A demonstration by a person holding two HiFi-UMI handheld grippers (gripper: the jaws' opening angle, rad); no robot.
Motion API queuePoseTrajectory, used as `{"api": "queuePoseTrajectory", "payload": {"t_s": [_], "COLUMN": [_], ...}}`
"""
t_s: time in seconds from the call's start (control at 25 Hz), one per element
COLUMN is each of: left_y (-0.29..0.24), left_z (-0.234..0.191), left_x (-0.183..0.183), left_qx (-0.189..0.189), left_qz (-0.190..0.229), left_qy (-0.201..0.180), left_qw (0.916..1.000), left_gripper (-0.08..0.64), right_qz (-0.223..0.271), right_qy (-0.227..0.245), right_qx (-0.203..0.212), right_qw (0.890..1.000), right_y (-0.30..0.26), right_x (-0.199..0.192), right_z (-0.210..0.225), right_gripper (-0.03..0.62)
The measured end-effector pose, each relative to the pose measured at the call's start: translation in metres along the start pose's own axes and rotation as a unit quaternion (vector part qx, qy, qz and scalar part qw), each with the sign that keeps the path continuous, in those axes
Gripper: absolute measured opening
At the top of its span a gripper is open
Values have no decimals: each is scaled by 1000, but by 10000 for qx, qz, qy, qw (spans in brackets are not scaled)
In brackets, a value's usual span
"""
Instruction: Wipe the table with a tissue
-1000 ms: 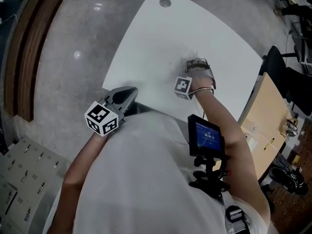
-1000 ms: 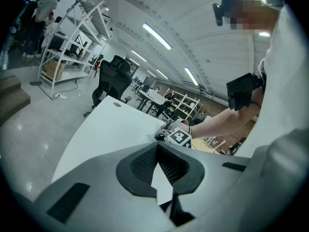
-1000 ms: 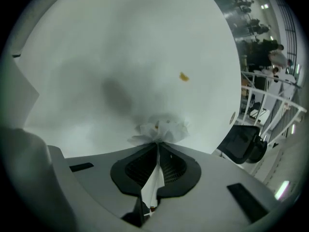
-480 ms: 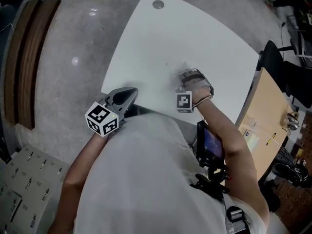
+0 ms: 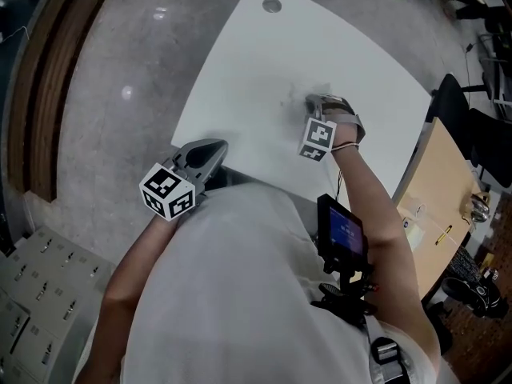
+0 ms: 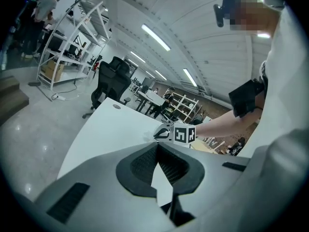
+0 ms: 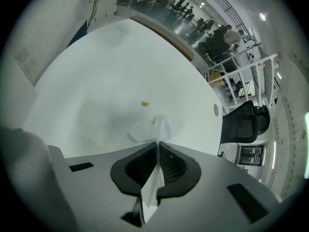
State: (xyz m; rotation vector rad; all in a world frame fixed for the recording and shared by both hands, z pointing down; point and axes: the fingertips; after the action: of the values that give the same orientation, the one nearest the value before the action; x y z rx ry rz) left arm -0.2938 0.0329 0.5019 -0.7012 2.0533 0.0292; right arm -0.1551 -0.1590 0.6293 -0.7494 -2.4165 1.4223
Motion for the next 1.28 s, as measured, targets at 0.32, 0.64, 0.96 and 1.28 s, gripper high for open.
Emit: {"api": "queuePoseTrajectory", "payload": {"t_s": [0.32, 0.64, 0.96, 1.28], "left_y": [12, 14, 18, 19], "left_z": [-3, -4, -5, -11], "left_x": [-3, -6, -6, -3], "left_qx": [201, 168, 189, 129], "left_qz": [75, 42, 54, 26], "left_qy": [78, 87, 82, 81], "left_qw": [9997, 9998, 9998, 9999], "left_gripper": [6, 6, 6, 6], "right_qz": [-187, -803, -693, 156], "right_qy": [601, 1850, 2842, 2524], "right_qx": [233, 84, -72, -9], "right_qw": [9977, 9794, 9562, 9675], "right_y": [-14, -21, -20, 0], "right_x": [6, 30, 71, 101], "right_z": [-16, -16, -31, -59], "right_gripper": [25, 25, 25, 23]}}
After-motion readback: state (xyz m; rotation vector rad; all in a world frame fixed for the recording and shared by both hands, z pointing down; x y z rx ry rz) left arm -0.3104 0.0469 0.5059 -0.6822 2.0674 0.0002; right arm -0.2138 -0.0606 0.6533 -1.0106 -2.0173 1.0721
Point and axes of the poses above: the fingertips, and each gripper's own axes: y backward along the fingers, z to its right, x out of its top, and after that the axes turned 6 degrees about z, right-handed
